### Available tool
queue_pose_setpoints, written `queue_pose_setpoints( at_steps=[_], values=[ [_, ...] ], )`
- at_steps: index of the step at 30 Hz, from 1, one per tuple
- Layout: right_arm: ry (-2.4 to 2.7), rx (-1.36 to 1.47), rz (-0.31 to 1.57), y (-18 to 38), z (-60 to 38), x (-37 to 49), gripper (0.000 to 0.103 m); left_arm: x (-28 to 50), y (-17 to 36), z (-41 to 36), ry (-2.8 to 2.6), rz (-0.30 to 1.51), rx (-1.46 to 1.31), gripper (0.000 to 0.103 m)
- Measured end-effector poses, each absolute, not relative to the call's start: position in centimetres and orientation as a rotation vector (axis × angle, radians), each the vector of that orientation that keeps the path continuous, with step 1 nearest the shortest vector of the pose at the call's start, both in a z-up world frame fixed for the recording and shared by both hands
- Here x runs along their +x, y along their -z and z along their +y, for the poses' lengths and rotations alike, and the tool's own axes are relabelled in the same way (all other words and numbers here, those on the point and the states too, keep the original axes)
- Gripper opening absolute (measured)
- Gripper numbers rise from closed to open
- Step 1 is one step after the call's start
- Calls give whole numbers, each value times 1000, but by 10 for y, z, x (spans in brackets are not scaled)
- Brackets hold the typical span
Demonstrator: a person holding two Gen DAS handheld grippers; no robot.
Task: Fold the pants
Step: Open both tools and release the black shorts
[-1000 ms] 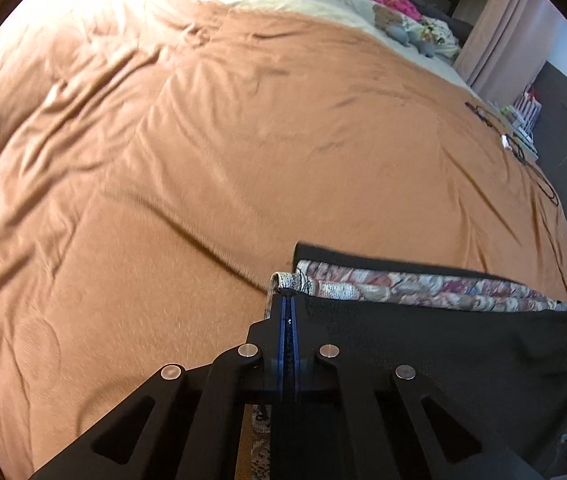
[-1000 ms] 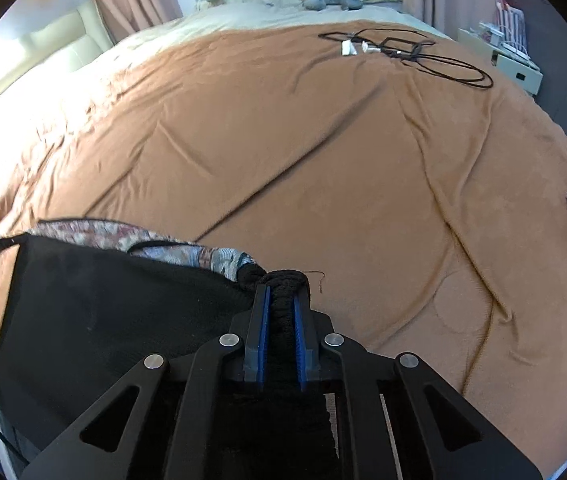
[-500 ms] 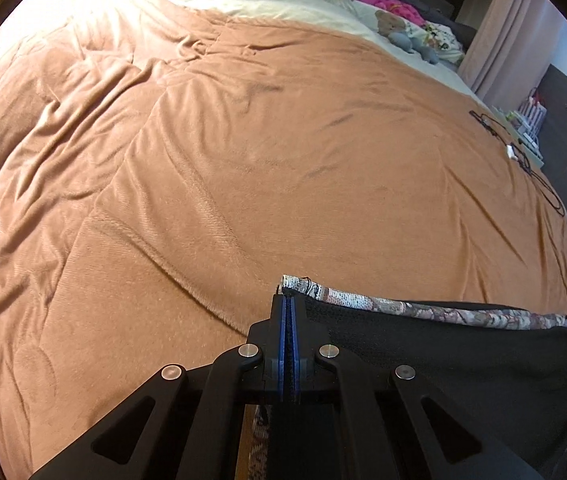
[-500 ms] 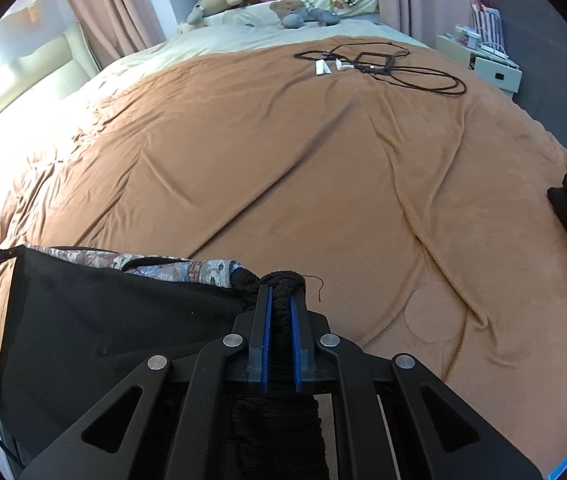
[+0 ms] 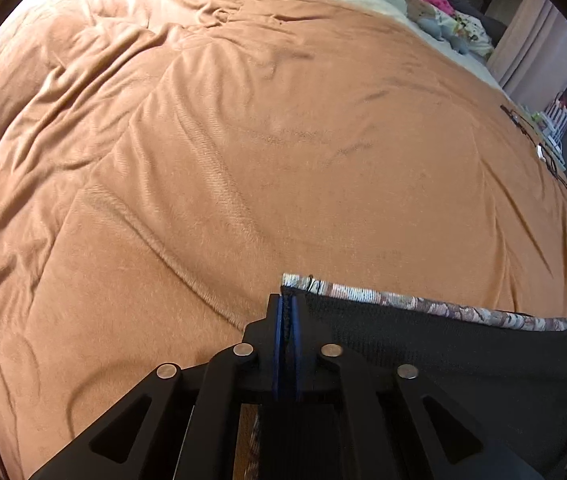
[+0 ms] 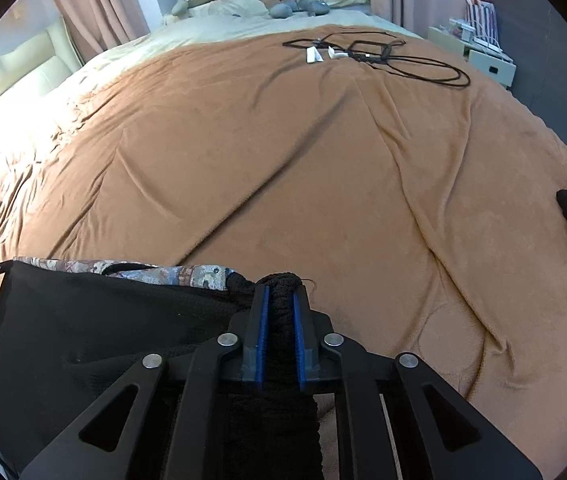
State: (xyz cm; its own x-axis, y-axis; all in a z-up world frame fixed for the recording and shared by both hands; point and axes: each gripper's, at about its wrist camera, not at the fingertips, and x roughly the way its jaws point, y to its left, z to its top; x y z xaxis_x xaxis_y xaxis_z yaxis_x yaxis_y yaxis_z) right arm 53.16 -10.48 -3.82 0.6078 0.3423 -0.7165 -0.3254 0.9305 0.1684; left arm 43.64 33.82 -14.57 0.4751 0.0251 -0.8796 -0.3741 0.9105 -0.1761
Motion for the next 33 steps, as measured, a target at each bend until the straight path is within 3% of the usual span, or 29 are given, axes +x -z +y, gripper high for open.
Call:
queue_pose_setpoints(
  at_steps=[1,2,4,6,33],
  values=[
    [-382,14,833,36,-104,529,16,434,143,338,-243,1055,-369,20],
    [-377,4,827,30,-105,528,20,429,139,336,-232,1058,-366,37],
    [-379,0,805,22,-107,520,45,420,132,333,-233,1046,-360,59],
    [-391,9,777,14,-111,514,51,406,121,329,-226,1020,-354,61],
    [-533,79,779,16,-151,394,51,236,98,260,-157,920,-462,61]
  ],
)
